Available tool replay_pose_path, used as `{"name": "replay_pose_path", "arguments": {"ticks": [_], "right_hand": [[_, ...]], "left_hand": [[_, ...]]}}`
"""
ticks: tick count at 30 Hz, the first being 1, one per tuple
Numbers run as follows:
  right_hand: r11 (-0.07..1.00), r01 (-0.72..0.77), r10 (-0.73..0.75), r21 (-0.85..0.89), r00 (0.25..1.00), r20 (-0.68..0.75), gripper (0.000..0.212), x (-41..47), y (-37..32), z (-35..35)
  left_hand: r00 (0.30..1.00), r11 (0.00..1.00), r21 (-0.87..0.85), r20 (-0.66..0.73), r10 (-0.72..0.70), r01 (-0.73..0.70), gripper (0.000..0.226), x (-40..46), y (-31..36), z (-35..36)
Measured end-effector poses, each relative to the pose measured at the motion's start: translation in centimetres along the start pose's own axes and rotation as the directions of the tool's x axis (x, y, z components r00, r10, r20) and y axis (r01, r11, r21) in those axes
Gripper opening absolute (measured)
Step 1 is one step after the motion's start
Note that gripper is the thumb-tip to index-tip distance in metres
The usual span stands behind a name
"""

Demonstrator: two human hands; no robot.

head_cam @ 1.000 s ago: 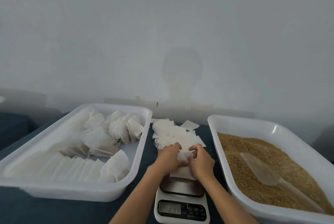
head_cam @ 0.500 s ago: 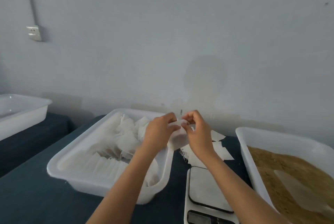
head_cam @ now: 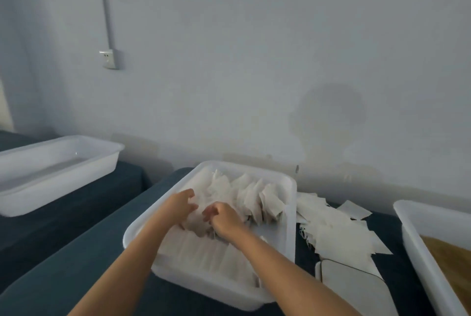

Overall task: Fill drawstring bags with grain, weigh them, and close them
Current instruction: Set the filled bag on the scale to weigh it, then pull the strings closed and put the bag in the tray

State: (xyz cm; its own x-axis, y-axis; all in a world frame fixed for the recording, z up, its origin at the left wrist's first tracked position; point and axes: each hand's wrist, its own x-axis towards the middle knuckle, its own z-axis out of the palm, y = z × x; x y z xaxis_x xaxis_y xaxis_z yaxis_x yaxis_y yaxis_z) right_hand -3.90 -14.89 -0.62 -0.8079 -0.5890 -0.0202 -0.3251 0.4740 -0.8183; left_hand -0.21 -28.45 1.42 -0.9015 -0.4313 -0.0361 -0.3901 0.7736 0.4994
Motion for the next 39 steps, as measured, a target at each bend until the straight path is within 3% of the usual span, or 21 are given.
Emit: {"name": "replay_pose_path", "arguments": {"ticks": [3,6,8,10,13,16,21,23,25,26,28,30,33,35,39], "right_hand": [[0.997,-0.045,0.054,-0.070,0.990,0.131,0.032,0.9,0.1,1.6],[0.986,-0.039,0.081,-0.164,0.963,0.257,0.037,1.3,0.2,2.5],[0.978,-0.026,0.091,-0.209,0.948,0.305,0.041,1.3,0.1,2.8],[0.971,-0.011,0.090,-0.241,0.943,0.319,0.042,1.1,0.0,2.6],[0.966,0.054,0.040,-0.253,0.936,0.350,0.041,0.3,-0.1,1.7],[0.988,0.089,-0.053,-0.128,0.964,0.261,0.038,-0.7,-0.4,-0.3],[0.970,0.241,-0.239,0.013,0.968,-0.079,0.025,-2.3,-0.2,-7.9],[0.973,0.229,-0.216,0.002,0.922,-0.323,0.026,-3.1,1.3,-11.5],[0.984,0.096,-0.160,-0.151,0.845,-0.510,0.021,-4.3,4.4,-14.5],[0.966,-0.022,-0.120,-0.256,0.841,-0.527,0.015,-4.9,6.4,-15.8],[0.847,-0.255,0.049,-0.466,0.911,-0.409,0.013,-6.4,10.4,-17.5],[0.712,-0.350,0.235,-0.609,0.936,-0.263,0.040,-7.3,13.5,-17.6],[0.658,-0.374,0.298,-0.653,0.926,-0.231,0.073,-7.5,15.0,-17.1],[0.629,-0.357,0.294,-0.691,0.932,-0.214,0.084,-7.1,15.0,-16.9],[0.546,-0.313,0.281,-0.777,0.942,-0.182,0.062,-6.9,14.4,-16.9]], "left_hand": [[0.998,0.988,0.153,0.047,-0.041,0.034,0.008,0.4,-1.0,0.1],[0.995,0.946,0.317,0.051,-0.080,0.060,0.027,0.9,-1.9,0.6],[0.996,0.910,0.411,0.032,-0.080,0.060,0.004,1.0,-2.1,0.7],[0.996,0.867,0.494,0.012,-0.086,0.069,0.023,1.2,-2.3,1.2],[0.997,0.831,0.551,-0.055,-0.050,0.072,0.027,1.2,-1.8,1.4],[0.978,0.851,0.516,-0.208,0.018,0.094,0.019,0.7,-0.2,0.7],[0.920,0.903,0.422,-0.317,0.229,-0.080,0.007,-0.2,4.5,-0.1],[0.911,0.917,0.371,-0.311,0.272,-0.147,0.006,-0.5,6.4,0.2],[0.902,0.926,0.319,-0.307,0.302,-0.201,0.004,-0.6,8.1,0.9],[0.901,0.930,0.298,-0.306,0.308,-0.217,0.006,-0.7,8.8,1.4],[0.907,0.932,0.282,-0.288,0.309,-0.228,0.011,-0.8,9.8,2.7],[0.917,0.926,0.288,-0.242,0.316,-0.243,0.013,-1.0,10.7,4.0],[0.922,0.919,0.285,-0.197,0.335,-0.273,0.007,-1.0,11.8,5.7],[0.917,0.918,0.287,-0.209,0.339,-0.274,0.007,-1.0,12.2,6.4],[0.912,0.921,0.283,-0.233,0.337,-0.268,0.009,-0.9,12.5,7.3]]}}
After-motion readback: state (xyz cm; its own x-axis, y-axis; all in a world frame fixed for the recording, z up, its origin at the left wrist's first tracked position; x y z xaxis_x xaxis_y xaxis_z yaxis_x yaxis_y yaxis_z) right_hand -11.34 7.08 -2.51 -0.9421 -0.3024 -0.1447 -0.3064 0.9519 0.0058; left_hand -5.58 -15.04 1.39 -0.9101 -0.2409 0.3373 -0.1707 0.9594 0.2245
